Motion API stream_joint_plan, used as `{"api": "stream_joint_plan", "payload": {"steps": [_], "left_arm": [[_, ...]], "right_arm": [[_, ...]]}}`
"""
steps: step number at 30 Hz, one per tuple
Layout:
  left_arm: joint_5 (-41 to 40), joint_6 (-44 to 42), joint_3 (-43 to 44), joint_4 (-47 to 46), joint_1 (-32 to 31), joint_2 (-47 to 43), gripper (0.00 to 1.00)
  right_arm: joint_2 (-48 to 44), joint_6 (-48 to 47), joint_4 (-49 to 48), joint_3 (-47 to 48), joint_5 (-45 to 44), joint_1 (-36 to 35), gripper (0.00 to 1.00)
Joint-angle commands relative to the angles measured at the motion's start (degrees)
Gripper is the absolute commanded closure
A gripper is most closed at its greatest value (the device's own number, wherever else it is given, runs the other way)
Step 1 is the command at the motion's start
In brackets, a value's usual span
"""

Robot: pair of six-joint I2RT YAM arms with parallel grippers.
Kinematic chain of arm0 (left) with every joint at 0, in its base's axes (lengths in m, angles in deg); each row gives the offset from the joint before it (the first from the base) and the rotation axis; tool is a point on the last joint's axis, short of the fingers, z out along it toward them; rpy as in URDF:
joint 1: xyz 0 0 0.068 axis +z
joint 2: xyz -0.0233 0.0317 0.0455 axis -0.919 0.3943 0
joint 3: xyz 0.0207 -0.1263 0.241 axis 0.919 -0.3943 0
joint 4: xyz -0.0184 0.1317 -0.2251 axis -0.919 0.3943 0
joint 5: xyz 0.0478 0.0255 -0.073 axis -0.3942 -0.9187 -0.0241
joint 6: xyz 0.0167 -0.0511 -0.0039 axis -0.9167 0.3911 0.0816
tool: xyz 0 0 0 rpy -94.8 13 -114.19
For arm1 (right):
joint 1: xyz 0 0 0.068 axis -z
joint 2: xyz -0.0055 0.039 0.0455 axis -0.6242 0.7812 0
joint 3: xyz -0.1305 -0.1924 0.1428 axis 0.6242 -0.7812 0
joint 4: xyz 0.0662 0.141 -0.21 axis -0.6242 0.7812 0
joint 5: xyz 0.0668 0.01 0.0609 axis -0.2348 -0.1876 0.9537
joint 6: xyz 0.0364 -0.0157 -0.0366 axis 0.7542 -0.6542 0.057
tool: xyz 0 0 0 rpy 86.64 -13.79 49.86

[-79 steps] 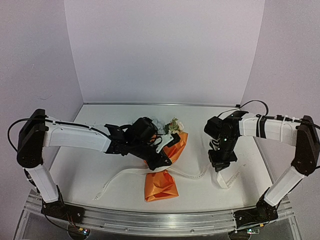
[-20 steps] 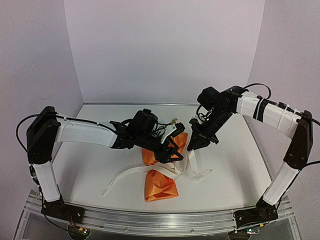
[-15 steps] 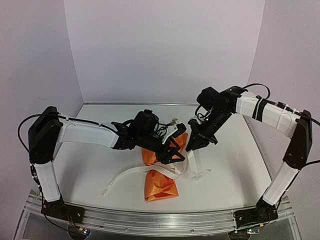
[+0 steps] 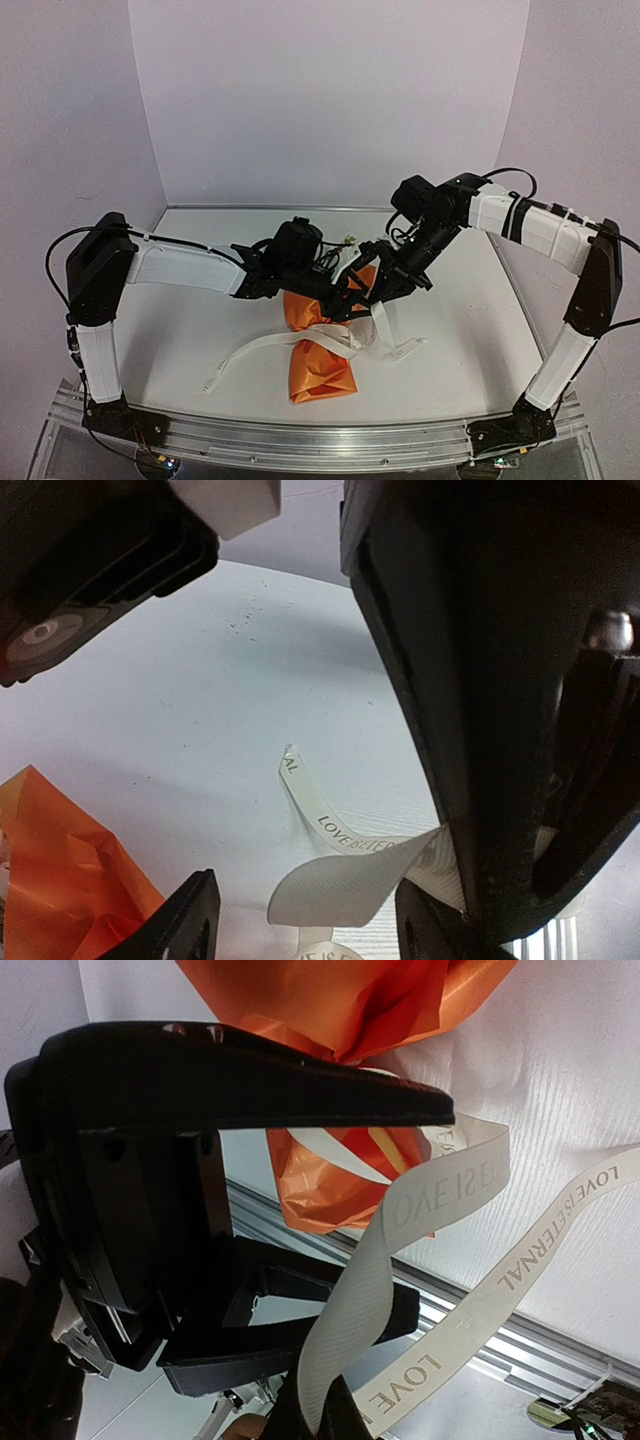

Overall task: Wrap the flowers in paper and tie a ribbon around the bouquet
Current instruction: Cross the half-tied ribbon over the folded bouquet.

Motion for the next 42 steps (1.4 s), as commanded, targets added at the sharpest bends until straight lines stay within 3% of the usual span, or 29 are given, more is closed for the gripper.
{"api": "stream_joint_plan", "payload": {"steps": [1, 8, 13, 23, 34, 42], "left_arm": [[0.61, -0.04, 2.51, -3.34, -0.02, 0.91, 0.46], [-1.21, 0.05, 0.04, -4.11, -0.02, -0.42, 0.84], [-6.88, 0.06, -5.04, -6.51, 0.02, -4.24, 0.96], [-16.75, -0.70, -15.98, -8.59, -0.03, -13.69, 1.00], [-18.56, -6.69, -28.35, -8.24, -1.25, -23.33, 1.00], [-17.64, -15.54, -37.78, -16.69, -2.66, -27.97, 1.00]], "right_arm": [[0.16, -1.08, 0.31, 1.49, 2.32, -0.44, 1.00], [0.84, -2.15, 1.10, 0.37, 2.86, -0.48, 1.00], [1.23, -3.10, 1.36, -0.96, 2.28, -0.80, 1.00], [1.55, -5.18, 0.91, -5.43, -2.15, -5.34, 0.92], [3.08, -2.08, -6.57, -10.67, -6.19, -10.38, 0.76], [2.32, 0.86, -12.34, -15.36, -9.82, -10.98, 0.63]]}}
